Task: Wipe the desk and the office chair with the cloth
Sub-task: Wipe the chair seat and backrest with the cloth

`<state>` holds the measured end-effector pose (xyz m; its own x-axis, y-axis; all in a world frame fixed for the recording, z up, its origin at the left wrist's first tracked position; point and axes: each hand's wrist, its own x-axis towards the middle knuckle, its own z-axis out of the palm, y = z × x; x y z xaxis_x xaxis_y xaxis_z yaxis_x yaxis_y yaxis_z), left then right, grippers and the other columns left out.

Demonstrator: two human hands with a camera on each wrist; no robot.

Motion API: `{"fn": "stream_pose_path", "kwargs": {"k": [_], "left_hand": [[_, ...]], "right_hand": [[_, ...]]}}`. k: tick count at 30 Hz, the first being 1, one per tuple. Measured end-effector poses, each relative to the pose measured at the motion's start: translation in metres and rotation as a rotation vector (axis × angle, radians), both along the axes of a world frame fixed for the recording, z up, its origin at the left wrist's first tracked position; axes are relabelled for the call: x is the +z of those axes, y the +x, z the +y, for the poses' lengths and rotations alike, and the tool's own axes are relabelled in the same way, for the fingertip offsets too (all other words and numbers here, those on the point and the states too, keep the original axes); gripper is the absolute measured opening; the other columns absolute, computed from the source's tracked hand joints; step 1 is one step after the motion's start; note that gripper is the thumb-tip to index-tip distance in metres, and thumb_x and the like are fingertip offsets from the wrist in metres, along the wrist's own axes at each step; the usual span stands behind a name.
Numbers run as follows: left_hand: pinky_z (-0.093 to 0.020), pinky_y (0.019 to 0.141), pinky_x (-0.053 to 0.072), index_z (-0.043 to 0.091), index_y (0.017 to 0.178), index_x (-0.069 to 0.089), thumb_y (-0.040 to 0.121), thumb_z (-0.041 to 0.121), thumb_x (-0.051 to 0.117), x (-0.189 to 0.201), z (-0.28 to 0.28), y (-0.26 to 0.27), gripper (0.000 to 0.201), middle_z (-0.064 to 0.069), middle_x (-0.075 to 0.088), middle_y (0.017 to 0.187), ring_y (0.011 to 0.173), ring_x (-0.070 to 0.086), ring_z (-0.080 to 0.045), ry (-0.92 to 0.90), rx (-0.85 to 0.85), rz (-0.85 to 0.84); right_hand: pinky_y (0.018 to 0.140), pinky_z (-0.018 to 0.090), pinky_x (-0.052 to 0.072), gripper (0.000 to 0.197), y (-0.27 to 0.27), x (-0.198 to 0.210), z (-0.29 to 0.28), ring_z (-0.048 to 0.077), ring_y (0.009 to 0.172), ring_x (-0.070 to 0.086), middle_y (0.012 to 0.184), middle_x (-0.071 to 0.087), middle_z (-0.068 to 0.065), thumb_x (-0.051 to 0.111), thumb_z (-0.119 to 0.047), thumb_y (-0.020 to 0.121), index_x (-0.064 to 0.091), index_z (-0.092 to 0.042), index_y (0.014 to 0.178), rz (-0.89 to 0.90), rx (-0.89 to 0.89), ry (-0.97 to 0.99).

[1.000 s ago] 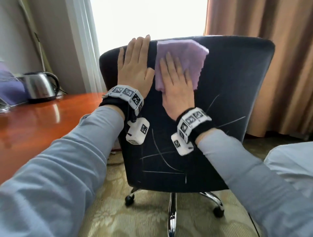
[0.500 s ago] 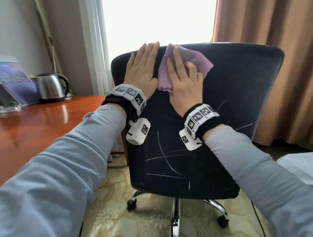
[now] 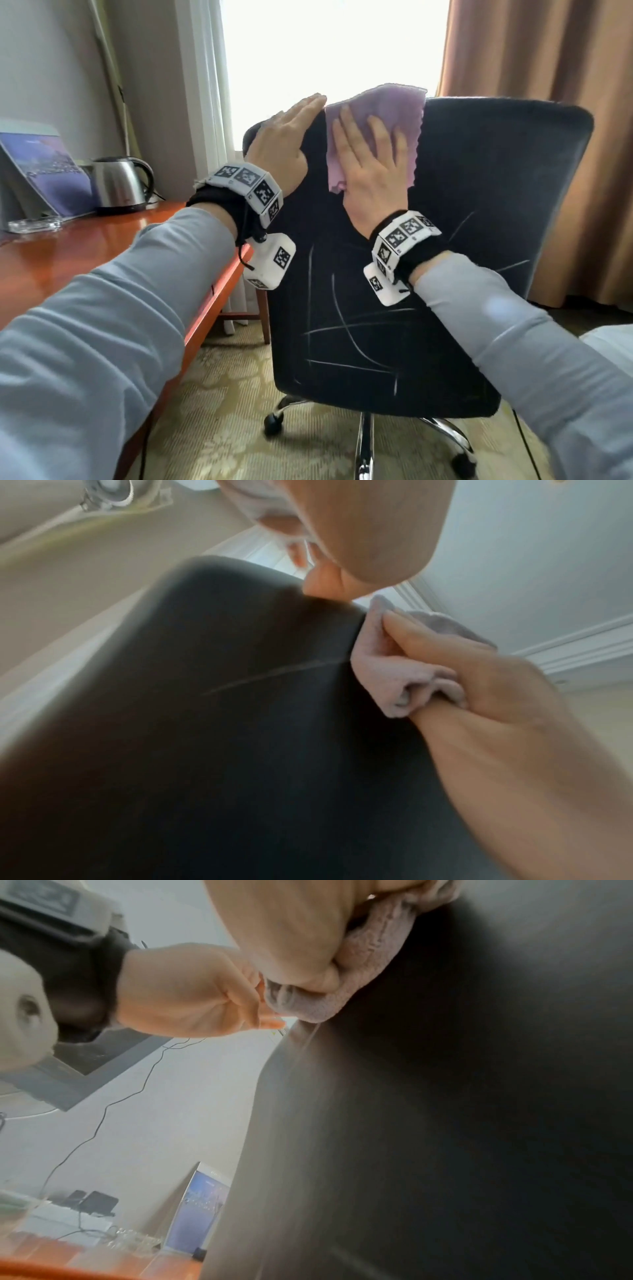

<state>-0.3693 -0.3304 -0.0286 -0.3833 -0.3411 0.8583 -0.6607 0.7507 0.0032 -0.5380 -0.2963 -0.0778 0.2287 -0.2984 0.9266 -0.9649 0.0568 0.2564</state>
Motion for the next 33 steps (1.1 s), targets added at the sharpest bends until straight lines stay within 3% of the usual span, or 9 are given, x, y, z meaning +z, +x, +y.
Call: {"fn": "stream_pose_path", "kwargs": {"k": [3, 6, 12, 14, 20, 22, 28, 30, 33], "left_hand": [[-0.045, 0.125, 0.010, 0.018, 0.159, 0.016, 0.075, -0.013, 0.045, -0.013, -0.008, 0.008, 0.093, -0.002, 0.018, 0.165, 0.153, 0.010, -0.022, 0.044, 0.181, 0.021], [-0.045, 0.125, 0.011, 0.016, 0.159, 0.009, 0.072, -0.013, 0.048, -0.026, -0.011, 0.006, 0.100, -0.007, 0.014, 0.165, 0.153, 0.006, -0.028, 0.079, 0.159, 0.038], [-0.047, 0.124, 0.013, 0.014, 0.158, 0.011, 0.081, -0.005, 0.052, -0.029, -0.017, -0.003, 0.090, -0.008, 0.015, 0.165, 0.153, 0.008, -0.028, 0.036, 0.190, 0.060], [-0.047, 0.124, 0.014, 0.014, 0.158, 0.013, 0.083, -0.003, 0.052, -0.030, -0.017, -0.002, 0.086, -0.008, 0.017, 0.165, 0.153, 0.010, -0.028, 0.034, 0.188, 0.058], [-0.044, 0.124, 0.017, 0.017, 0.157, 0.016, 0.072, -0.012, 0.058, -0.028, -0.010, -0.004, 0.099, -0.005, 0.020, 0.162, 0.152, 0.012, -0.028, 0.057, 0.210, 0.082], [-0.043, 0.124, 0.017, 0.016, 0.157, 0.016, 0.072, -0.011, 0.057, -0.027, -0.010, -0.005, 0.099, -0.005, 0.020, 0.162, 0.152, 0.012, -0.028, 0.065, 0.214, 0.078], [-0.043, 0.122, 0.021, 0.012, 0.154, 0.027, 0.089, 0.002, 0.054, -0.025, -0.009, -0.010, 0.072, -0.010, 0.030, 0.159, 0.149, 0.023, -0.029, 0.036, 0.194, 0.137], [-0.040, 0.122, 0.022, 0.012, 0.153, 0.028, 0.081, -0.007, 0.053, -0.020, -0.001, -0.008, 0.079, -0.009, 0.031, 0.158, 0.148, 0.025, -0.028, 0.090, 0.171, 0.132], [-0.039, 0.122, 0.022, 0.015, 0.154, 0.027, 0.073, -0.014, 0.050, -0.018, 0.009, -0.004, 0.088, -0.006, 0.028, 0.159, 0.149, 0.022, -0.026, 0.136, 0.168, 0.128]], "right_hand": [[0.111, 0.059, 0.025, 0.079, 0.012, -0.045, -0.013, 0.036, 0.136, 0.036, 0.156, 0.036, 0.005, 0.065, -0.023, 0.076, 0.038, -0.011, 0.150, 0.111, 0.009, 0.120], [0.109, 0.059, 0.027, 0.074, 0.009, -0.102, -0.020, 0.035, 0.133, 0.043, 0.153, 0.041, 0.005, 0.064, -0.027, 0.076, 0.046, -0.010, 0.145, 0.253, -0.038, 0.247], [0.112, 0.060, 0.022, 0.070, 0.013, -0.025, -0.020, 0.034, 0.137, 0.033, 0.157, 0.035, 0.000, 0.054, -0.025, 0.084, 0.036, -0.016, 0.151, 0.153, -0.019, 0.107], [0.113, 0.060, 0.019, 0.071, 0.023, -0.026, -0.021, 0.034, 0.139, 0.031, 0.157, 0.034, 0.000, 0.055, -0.027, 0.083, 0.036, -0.017, 0.151, 0.124, -0.014, 0.109], [0.115, 0.058, 0.004, 0.072, 0.021, -0.149, -0.023, 0.034, 0.145, 0.027, 0.157, 0.033, 0.003, 0.064, -0.034, 0.084, 0.040, -0.014, 0.149, 0.262, 0.006, 0.489], [0.114, 0.058, 0.007, 0.073, 0.019, -0.136, -0.019, 0.033, 0.146, 0.026, 0.158, 0.033, 0.002, 0.063, -0.032, 0.084, 0.038, -0.016, 0.150, 0.281, -0.022, 0.510], [0.118, 0.062, 0.004, 0.071, 0.021, -0.028, -0.021, 0.031, 0.150, 0.011, 0.161, 0.026, 0.002, 0.047, -0.029, 0.083, 0.033, -0.017, 0.152, 0.138, 0.032, 0.231], [0.118, 0.063, 0.005, 0.071, 0.021, -0.067, -0.028, 0.033, 0.151, 0.007, 0.161, 0.024, 0.006, 0.049, -0.030, 0.085, 0.031, -0.015, 0.152, 0.180, 0.048, 0.342], [0.119, 0.060, -0.001, 0.076, 0.010, -0.177, -0.027, 0.034, 0.151, 0.004, 0.161, 0.022, 0.010, 0.056, -0.037, 0.088, 0.027, -0.011, 0.154, 0.339, 0.009, 0.653]]}}
